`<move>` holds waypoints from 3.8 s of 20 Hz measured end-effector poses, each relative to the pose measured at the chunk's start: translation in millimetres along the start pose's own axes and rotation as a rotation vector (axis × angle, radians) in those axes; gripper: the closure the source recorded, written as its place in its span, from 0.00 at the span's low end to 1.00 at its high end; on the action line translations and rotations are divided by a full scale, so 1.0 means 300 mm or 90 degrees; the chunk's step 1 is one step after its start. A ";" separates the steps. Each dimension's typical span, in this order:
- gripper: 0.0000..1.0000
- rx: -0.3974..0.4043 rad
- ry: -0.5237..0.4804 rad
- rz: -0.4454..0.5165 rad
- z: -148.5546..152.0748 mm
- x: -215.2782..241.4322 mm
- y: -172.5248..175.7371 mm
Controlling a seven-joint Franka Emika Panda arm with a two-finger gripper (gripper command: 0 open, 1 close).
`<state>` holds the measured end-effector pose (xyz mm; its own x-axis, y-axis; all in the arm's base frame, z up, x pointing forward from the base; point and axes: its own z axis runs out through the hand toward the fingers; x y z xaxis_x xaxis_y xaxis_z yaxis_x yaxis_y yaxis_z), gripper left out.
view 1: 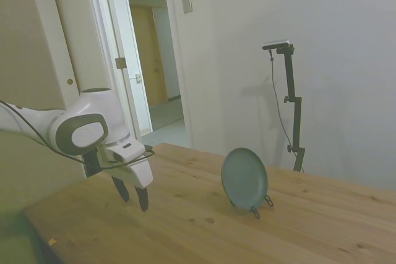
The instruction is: Unload the plate
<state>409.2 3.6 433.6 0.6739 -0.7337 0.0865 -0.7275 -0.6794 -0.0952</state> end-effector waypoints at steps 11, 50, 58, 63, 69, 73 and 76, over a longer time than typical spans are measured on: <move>0.00 0.016 0.040 0.029 -0.098 0.095 -0.004; 0.00 -0.044 0.068 0.160 -0.376 0.992 -0.123; 0.00 -0.038 0.069 0.121 -0.361 1.038 -0.184; 0.00 -0.040 0.063 0.091 -0.310 1.005 -0.288; 0.00 -0.065 0.076 0.083 -0.284 0.978 -0.339; 0.00 -0.090 0.094 0.084 -0.270 0.966 -0.361; 0.00 -0.099 0.101 0.077 -0.263 0.949 -0.385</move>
<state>674.8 -126.9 547.6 0.5613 -0.7924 0.2388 -0.8208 -0.5700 0.0377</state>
